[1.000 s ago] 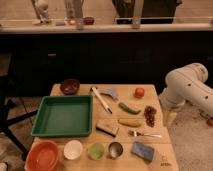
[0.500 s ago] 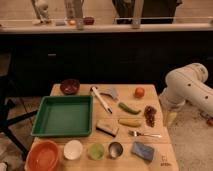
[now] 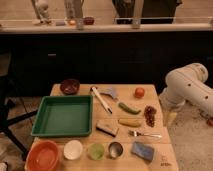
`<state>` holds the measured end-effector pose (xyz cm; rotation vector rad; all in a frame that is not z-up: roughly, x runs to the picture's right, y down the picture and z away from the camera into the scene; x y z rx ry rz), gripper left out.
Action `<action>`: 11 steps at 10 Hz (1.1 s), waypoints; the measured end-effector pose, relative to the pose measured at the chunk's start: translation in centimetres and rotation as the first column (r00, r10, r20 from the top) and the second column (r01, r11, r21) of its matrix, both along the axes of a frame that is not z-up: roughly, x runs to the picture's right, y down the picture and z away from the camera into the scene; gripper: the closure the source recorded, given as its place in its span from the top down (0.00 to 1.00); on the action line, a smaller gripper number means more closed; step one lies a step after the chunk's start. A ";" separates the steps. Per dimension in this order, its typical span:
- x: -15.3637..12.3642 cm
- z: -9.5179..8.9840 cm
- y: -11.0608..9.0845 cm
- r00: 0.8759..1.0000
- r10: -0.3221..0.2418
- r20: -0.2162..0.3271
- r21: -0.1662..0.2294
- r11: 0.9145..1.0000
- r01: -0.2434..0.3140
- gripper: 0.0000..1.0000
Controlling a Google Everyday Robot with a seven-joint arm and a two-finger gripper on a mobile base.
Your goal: Wipe table surface with sponge
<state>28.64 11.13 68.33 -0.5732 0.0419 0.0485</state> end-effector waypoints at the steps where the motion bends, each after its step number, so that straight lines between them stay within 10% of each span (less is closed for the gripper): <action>1: 0.0 0.0 0.0 1.000 0.000 0.000 0.000 1.000 0.000 0.80; 11: -1.1 -1.6 3.2 0.999 0.044 -0.008 0.035 0.998 -0.043 0.80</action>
